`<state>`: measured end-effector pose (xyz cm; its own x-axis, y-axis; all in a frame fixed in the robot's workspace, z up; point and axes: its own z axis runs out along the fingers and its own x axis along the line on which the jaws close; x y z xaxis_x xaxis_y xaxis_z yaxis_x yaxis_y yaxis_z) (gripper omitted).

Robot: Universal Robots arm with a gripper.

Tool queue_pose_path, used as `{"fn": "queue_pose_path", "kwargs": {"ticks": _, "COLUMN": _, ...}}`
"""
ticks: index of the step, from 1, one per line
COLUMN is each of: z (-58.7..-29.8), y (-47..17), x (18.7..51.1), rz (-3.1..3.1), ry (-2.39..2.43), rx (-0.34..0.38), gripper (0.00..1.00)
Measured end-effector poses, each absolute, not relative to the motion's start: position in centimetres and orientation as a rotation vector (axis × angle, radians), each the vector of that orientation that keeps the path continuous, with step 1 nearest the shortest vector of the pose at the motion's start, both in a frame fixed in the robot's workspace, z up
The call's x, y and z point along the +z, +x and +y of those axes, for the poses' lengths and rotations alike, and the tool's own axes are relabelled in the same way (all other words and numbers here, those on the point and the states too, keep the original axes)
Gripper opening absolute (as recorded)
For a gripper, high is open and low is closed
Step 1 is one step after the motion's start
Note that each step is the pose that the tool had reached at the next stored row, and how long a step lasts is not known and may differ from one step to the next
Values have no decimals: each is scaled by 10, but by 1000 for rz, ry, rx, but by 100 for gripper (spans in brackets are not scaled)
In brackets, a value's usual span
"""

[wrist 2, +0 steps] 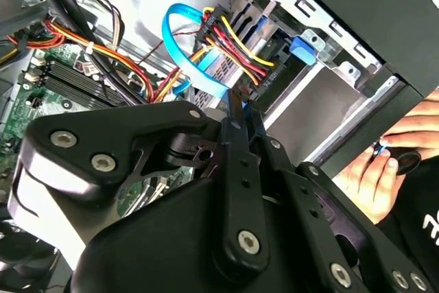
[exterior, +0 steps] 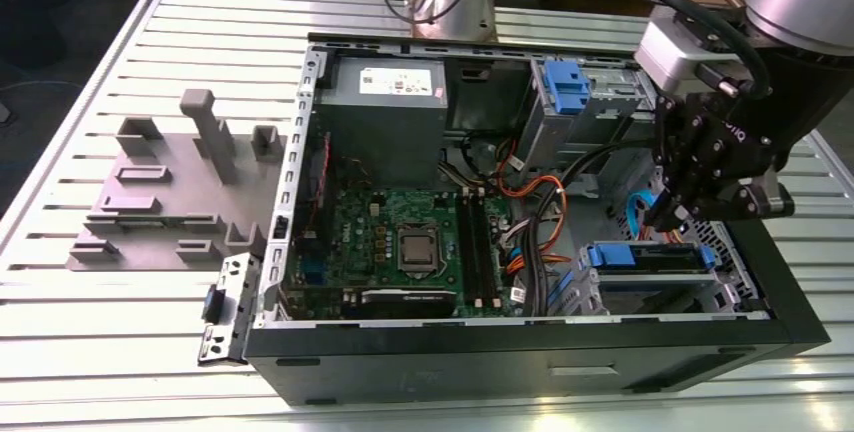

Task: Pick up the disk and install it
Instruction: 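Insert the second disk wire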

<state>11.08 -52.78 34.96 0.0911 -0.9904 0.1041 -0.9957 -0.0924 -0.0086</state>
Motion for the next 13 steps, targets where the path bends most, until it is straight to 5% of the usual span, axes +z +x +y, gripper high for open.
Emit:
{"fn": "queue_pose_path", "kwargs": {"ticks": 5, "z": -529, "y": 111, "x": 348, "rz": -2100, "ry": 2312, "rx": 67, "gripper": 16}}
{"fn": "queue_pose_path", "kwargs": {"ticks": 13, "z": -530, "y": 109, "x": 344, "rz": -2142, "ry": 2285, "rx": 75, "gripper": 16}}
